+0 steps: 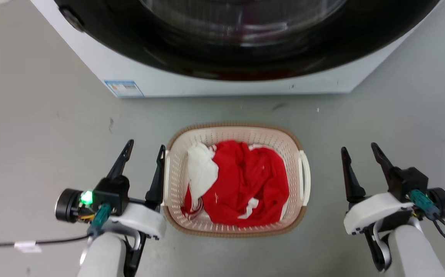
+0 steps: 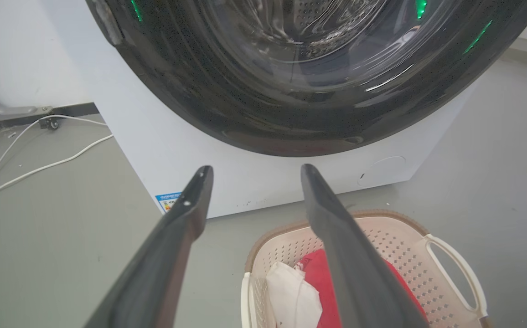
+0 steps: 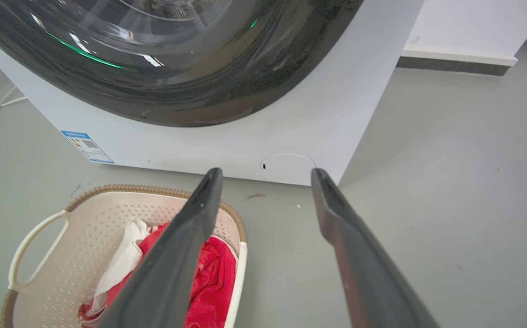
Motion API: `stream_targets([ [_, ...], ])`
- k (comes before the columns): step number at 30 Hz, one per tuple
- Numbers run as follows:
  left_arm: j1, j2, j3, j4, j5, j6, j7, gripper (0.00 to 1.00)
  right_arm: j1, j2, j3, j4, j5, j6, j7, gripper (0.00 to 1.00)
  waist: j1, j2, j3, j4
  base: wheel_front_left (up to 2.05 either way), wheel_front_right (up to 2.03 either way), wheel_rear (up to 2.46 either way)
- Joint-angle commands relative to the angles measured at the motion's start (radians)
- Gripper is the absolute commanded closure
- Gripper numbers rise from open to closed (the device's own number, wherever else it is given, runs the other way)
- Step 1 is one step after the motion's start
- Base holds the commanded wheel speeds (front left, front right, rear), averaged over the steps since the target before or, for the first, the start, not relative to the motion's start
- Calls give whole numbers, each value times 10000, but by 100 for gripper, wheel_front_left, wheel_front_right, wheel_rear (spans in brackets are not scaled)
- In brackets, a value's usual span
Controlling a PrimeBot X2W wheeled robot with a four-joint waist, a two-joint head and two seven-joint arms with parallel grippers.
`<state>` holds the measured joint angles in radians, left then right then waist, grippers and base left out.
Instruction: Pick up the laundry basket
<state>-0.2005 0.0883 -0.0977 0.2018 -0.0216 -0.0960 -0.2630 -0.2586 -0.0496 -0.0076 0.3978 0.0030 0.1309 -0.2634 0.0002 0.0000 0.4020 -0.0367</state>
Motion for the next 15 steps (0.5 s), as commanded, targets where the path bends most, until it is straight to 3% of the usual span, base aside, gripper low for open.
stream_targets([
  [1, -435, 157, -27, 416, -25, -82, -28, 0, -454, -14, 51, 371, -113, -3, 0, 0, -2, 0, 1175, -114, 0, 0, 0],
  [15, -3737, 921, -892, 4921, -343, -329, -28, 0, -3553, -8, 833, 4107, 687, -3, 1048, 0, -2, 0, 3389, -83, 0, 0, 0],
])
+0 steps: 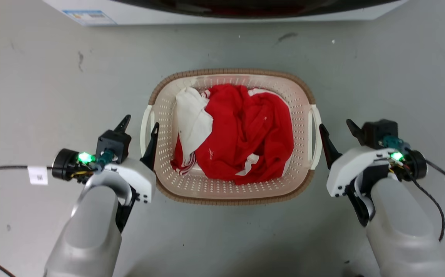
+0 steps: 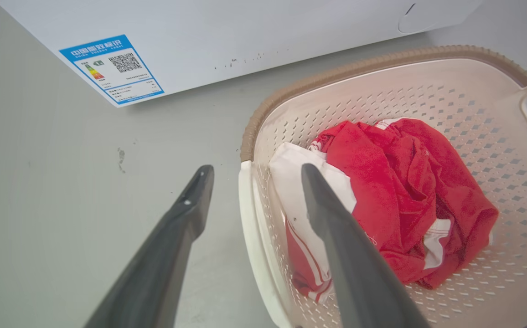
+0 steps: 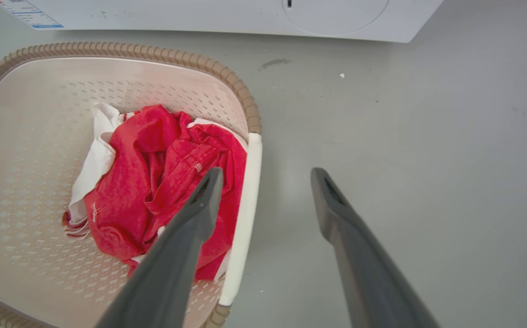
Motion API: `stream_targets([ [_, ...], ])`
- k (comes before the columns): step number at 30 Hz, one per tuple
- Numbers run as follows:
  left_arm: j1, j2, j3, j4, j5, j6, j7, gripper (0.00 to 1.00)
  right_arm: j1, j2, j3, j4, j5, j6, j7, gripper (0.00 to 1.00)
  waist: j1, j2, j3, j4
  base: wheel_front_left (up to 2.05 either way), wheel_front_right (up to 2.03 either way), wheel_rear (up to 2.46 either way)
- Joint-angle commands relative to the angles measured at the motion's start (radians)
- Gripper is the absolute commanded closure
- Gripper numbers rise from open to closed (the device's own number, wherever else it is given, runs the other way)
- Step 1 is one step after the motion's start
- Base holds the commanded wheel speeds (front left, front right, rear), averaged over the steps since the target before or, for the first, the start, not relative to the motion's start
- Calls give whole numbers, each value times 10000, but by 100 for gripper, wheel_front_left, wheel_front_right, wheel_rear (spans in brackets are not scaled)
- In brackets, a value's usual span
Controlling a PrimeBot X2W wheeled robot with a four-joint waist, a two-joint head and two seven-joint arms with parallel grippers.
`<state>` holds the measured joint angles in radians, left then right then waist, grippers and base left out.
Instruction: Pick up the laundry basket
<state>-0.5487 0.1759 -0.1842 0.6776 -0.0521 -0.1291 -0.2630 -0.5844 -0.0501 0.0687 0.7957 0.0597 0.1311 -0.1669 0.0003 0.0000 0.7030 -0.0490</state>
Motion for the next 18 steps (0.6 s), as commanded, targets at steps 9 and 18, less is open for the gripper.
stream_targets([
  [9, -1744, 191, -1070, 2578, -657, -1, -19, 0, -1566, -10, 910, 1594, 578, -6, 921, 0, -3, 0, 1012, 243, 0, 0, 0],
  [18, -2720, 122, -2123, 4075, -1644, -1, -4, 0, -2293, -5, 932, 2632, 424, -5, 1504, 0, -3, 0, 1251, 305, 0, 0, 0],
])
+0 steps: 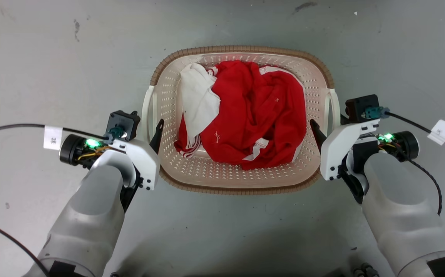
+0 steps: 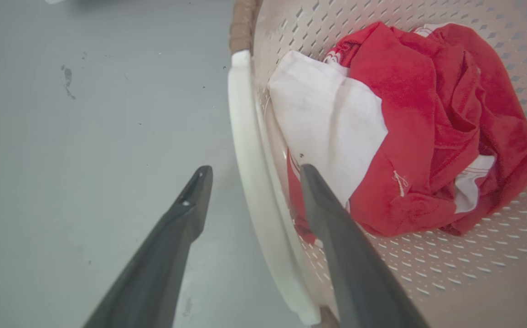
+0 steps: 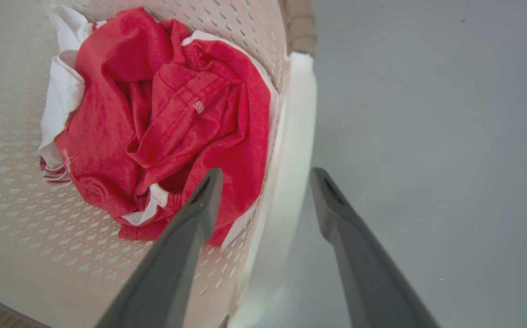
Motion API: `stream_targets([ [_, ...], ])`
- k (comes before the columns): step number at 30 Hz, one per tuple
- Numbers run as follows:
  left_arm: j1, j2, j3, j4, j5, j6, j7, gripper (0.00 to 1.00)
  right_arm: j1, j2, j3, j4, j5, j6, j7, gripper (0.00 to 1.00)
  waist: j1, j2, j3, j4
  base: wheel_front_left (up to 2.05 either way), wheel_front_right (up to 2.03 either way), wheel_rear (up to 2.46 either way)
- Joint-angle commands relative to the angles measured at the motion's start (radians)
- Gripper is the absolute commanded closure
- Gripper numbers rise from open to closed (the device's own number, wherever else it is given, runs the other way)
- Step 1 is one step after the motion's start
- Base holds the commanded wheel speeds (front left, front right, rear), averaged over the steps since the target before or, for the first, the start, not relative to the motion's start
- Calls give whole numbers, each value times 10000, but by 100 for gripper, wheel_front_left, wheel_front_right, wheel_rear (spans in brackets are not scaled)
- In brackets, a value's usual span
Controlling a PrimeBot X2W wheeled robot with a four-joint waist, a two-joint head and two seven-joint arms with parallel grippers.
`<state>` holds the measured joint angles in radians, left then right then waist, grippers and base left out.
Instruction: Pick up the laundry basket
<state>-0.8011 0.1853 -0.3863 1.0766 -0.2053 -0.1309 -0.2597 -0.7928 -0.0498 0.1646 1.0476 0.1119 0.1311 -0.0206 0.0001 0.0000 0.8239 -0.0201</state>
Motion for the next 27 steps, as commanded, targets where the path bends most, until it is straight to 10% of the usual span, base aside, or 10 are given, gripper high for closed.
stream_targets([
  [1, -284, 39, -223, 167, -208, 16, -37, 0, -273, -6, -3, 186, -118, -5, 69, 0, -1, 0, 76, 29, 0, 0, 0],
  [24, -1361, 307, -2738, 881, -2473, 15, 549, 0, -1220, -6, 39, 1054, -75, -5, 450, 0, -1, 0, 752, 150, 0, 0, 0],
  [26, -1375, 271, -2912, 850, -2711, 14, 663, 85, -1294, -6, 92, 1120, 54, -5, 511, 0, -1, 0, 773, 171, 0, 0, 0],
  [27, -1395, 271, -2951, 826, -2879, 14, 680, 100, -1321, -6, 124, 1164, 120, -5, 555, 52, -1, 0, 785, 189, 0, 0, 0],
])
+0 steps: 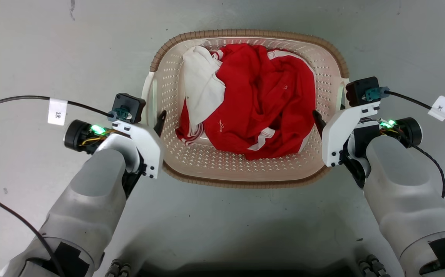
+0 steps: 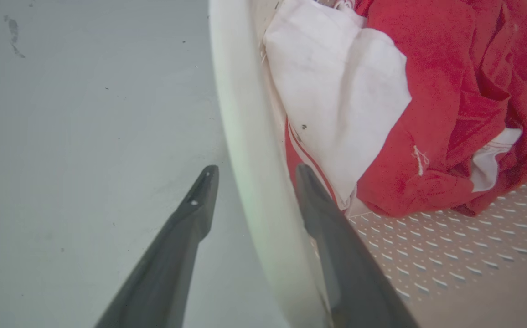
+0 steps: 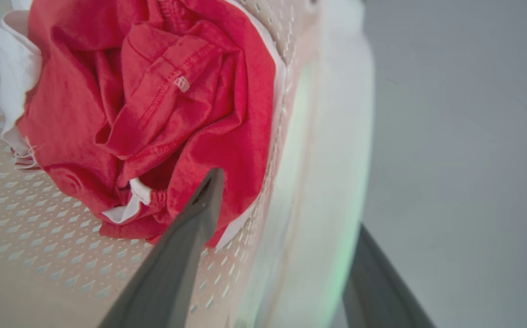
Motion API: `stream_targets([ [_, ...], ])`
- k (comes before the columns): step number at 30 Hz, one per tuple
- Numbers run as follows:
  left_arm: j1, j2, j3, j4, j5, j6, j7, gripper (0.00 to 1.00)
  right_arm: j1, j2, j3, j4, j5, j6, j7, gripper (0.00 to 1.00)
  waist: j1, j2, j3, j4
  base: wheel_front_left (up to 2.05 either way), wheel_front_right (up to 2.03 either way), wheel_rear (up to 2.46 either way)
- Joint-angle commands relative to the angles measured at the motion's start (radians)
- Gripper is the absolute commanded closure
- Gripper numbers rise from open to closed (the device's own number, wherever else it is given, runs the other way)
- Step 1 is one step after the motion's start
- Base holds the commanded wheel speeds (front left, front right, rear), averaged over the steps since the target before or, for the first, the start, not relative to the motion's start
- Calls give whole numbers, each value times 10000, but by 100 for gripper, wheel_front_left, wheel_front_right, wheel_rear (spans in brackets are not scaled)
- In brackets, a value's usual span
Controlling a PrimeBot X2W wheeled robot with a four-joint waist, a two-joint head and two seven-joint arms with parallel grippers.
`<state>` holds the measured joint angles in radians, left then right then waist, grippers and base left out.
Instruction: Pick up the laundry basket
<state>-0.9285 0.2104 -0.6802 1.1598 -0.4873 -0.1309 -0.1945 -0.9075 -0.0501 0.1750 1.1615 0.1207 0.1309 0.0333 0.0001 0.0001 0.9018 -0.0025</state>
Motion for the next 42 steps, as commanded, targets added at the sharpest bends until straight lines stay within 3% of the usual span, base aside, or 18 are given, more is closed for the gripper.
stream_targets([
  [1, -129, 18, -66, -20, -196, 17, 42, 100, -181, -2, 97, 75, 109, -3, 79, 100, -1, -1, 13, 38, 0, 0, 0],
  [10, 131, 163, -976, -204, -969, 16, 221, 100, -308, -62, 398, 377, 210, -1, 73, 100, -1, -1, -118, 58, 0, 0, 0],
  [17, 528, 399, -1934, -694, -1909, 13, 942, 100, -276, -52, 540, 707, -67, -1, 382, 100, -1, -1, -870, 18, 0, 0, 0],
  [32, 1696, 1347, -3986, -1880, -4343, 0, 3431, 100, 798, -96, 1900, 988, 386, -1, 2716, 100, -1, -1, -4359, -44, 0, 0, 0],
  [42, 2236, 1834, -4763, -2510, -5640, 2, 4343, 100, 1482, -112, 2803, 820, 1317, 0, 4194, 100, -1, -1, -6480, -151, 0, 0, 0],
])
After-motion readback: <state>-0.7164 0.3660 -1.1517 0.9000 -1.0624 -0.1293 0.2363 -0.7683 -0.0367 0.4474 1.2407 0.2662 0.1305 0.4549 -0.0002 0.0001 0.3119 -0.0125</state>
